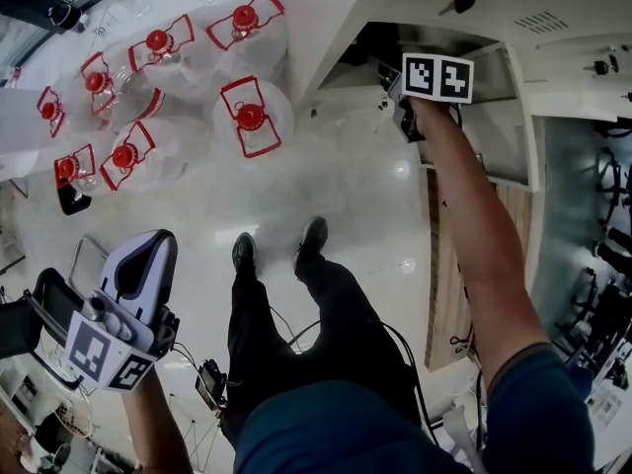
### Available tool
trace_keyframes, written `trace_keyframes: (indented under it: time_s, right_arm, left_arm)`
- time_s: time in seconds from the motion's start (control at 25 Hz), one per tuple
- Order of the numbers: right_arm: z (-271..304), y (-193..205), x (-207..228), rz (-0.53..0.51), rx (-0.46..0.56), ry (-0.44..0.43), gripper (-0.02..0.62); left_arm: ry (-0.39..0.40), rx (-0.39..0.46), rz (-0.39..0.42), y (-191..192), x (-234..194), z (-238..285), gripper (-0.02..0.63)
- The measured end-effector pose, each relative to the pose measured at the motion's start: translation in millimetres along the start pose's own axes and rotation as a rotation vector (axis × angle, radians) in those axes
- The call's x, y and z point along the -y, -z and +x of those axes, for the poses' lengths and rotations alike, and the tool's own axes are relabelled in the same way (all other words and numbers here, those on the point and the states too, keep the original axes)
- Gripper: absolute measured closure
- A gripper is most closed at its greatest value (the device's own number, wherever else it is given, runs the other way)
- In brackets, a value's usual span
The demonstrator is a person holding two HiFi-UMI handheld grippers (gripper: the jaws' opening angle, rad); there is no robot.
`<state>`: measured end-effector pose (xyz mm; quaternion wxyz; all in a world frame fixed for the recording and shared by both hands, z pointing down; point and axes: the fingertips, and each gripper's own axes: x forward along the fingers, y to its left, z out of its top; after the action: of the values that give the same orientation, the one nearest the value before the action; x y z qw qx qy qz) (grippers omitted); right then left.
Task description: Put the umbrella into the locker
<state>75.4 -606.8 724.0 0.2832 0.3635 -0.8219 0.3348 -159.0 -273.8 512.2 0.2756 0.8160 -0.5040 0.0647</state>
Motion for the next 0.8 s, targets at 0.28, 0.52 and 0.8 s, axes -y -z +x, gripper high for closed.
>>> trace_keyframes:
  time_s: [0.28, 0.52, 0.8]
  right_arm:
    - [21, -5, -13, -0.093, -0.041, 0.057, 0.397]
    - [19, -3, -15, -0.081, -0.016, 0.012, 0.377]
    - [5, 0, -9, -0.072, 0.034, 0.036, 0.344]
  left_arm:
    - [0.001, 0.007, -0.002, 0, 1, -1, 0.588]
    - [0.005, 0.01, -0.002, -3, 1, -6, 0.588]
    - [0.011, 0.015, 0.01, -12, 5, -8, 0.588]
